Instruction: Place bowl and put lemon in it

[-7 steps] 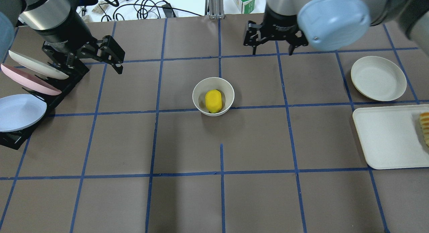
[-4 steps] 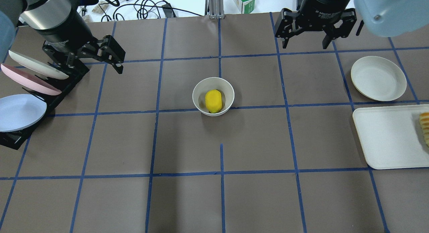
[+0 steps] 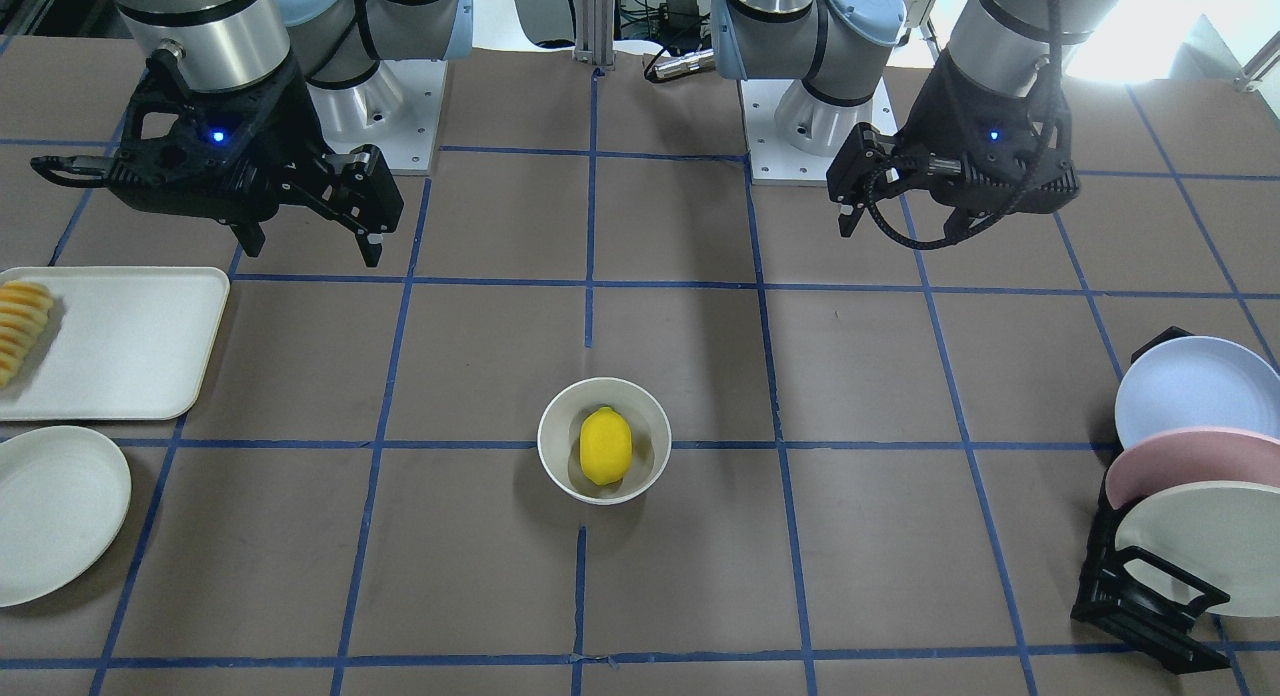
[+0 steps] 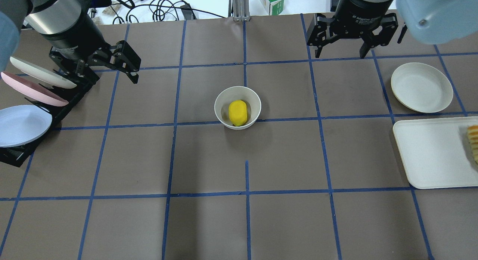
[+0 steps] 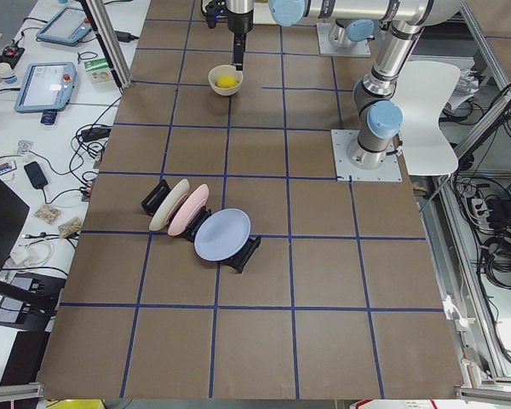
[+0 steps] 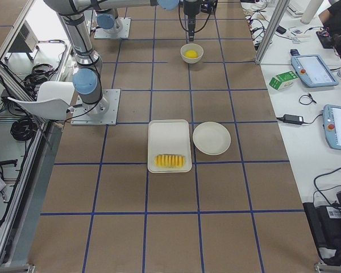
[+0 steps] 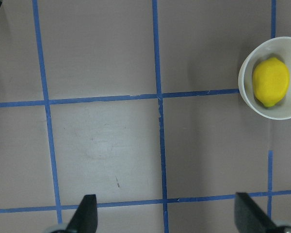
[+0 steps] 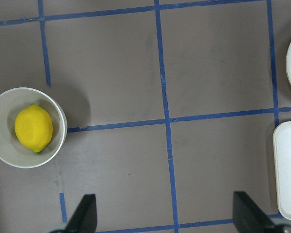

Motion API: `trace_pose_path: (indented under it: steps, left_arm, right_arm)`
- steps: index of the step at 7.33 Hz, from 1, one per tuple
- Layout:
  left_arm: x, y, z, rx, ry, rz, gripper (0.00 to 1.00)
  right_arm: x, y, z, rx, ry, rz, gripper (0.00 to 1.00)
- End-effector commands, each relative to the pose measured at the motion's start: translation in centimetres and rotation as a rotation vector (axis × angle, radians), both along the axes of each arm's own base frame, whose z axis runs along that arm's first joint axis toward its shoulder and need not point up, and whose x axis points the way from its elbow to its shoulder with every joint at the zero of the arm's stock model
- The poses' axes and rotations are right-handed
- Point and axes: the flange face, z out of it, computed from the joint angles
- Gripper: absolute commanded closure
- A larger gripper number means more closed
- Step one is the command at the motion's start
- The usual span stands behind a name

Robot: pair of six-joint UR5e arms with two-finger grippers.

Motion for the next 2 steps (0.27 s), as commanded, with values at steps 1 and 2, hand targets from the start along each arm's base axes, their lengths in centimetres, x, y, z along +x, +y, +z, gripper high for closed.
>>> trace_pose_path:
  steps: [1,2]
  left_arm:
    - [-0.23,0.10,0.03,0.000,0.000,-0.005,0.00]
    - [-0.30,0.04,0.04,-0.002,0.000,-0.006,0.00]
  right_arm:
    - [0.04,0.01,-0.01,-0.001,0.000,-0.001,0.00]
    - [0.04,-0.01,0.00,-0.002,0.000,-0.001,0.00]
